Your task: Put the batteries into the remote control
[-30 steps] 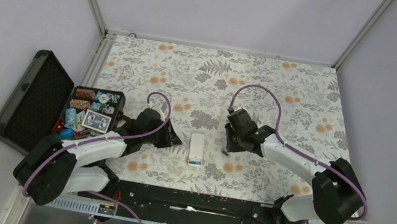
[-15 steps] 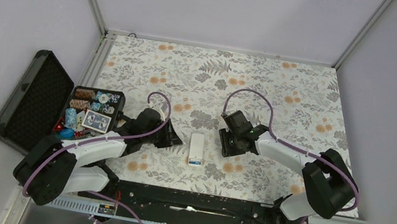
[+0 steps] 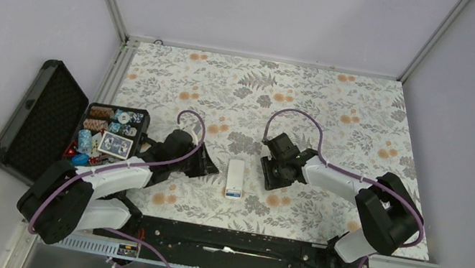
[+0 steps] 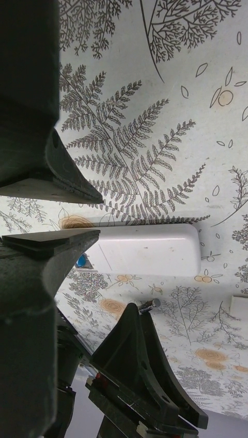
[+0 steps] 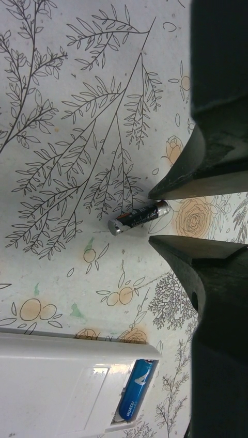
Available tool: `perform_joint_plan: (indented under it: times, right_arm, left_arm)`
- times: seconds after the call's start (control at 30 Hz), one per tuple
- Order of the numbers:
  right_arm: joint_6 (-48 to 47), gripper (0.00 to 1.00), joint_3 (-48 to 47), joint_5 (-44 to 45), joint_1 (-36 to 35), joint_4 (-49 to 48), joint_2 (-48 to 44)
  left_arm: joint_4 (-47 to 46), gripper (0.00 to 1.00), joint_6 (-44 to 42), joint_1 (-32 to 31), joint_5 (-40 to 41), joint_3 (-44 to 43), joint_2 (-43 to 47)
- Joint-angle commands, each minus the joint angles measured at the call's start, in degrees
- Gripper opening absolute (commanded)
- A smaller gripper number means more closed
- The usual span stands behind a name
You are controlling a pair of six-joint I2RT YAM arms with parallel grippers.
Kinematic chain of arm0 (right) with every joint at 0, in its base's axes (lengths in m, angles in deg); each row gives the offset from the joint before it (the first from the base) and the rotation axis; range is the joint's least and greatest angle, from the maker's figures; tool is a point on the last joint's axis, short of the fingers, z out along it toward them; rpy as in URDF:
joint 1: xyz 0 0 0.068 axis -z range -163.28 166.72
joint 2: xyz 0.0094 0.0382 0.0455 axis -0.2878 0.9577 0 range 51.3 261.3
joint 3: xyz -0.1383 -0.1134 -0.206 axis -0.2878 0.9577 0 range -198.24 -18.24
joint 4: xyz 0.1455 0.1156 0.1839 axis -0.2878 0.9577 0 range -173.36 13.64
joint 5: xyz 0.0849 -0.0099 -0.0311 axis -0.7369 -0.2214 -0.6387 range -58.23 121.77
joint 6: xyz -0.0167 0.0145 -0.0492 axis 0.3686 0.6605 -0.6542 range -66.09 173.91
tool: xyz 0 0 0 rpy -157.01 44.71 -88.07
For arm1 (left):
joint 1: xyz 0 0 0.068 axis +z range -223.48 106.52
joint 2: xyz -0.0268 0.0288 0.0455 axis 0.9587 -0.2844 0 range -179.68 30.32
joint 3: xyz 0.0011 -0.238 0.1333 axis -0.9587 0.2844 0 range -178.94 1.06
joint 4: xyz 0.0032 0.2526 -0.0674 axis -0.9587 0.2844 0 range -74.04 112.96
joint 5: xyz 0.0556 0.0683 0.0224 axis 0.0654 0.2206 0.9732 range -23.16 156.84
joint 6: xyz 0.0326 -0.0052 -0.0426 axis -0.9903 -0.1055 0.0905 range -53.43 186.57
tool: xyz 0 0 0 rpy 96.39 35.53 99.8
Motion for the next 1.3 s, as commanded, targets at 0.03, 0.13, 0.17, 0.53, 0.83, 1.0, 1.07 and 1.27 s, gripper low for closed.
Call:
perform_joint_plan:
  times: [0.03,0.13,0.17,0.53,0.83,1.0,1.07,1.27]
  right_arm:
    - [-0.3,0.37,-0.9,-0.8,0.0,0.7,1.2]
    - [-0.3,0.36,-0.7,-0.3,-0.4,1.4,1.1]
    - [-0.2,0.36,-0.7,0.0,-0.6,1.6,1.1]
    - [-0.1,0.35,-1.8,4.1,-3.6,3.8,3.0]
    - [-0.9,0.2,-4.1,7.8,-5.5,6.1,5.9]
    - [-0.9,0.03,-5.0,9.3,-6.6,6.9,6.1]
    - [-1.0,0.0,-5.1,9.6,-6.8,6.9,5.1]
    - [-2.3,0.0,-5.2,9.6,-6.8,7.0,2.3]
  left_arm:
    - [-3.7,0.28,-0.4,-0.1,-1.0,-0.4,-0.8]
    - [-3.7,0.28,-0.5,-0.2,-1.2,-0.5,-0.8]
    - [-3.7,0.28,-0.5,-0.2,-1.2,-0.5,-0.8]
    - [-4.2,0.28,-0.3,-0.2,-1.7,-0.7,-1.5]
    - [-4.6,0.28,-0.3,-0.1,-2.0,-0.8,-2.3]
    - [-4.7,0.28,-0.5,-0.1,-2.2,-0.9,-2.7]
    - [-4.7,0.28,-0.6,-0.1,-2.1,-0.9,-2.7]
    - [-4.3,0.28,-0.8,-0.1,-2.2,-0.5,-2.1]
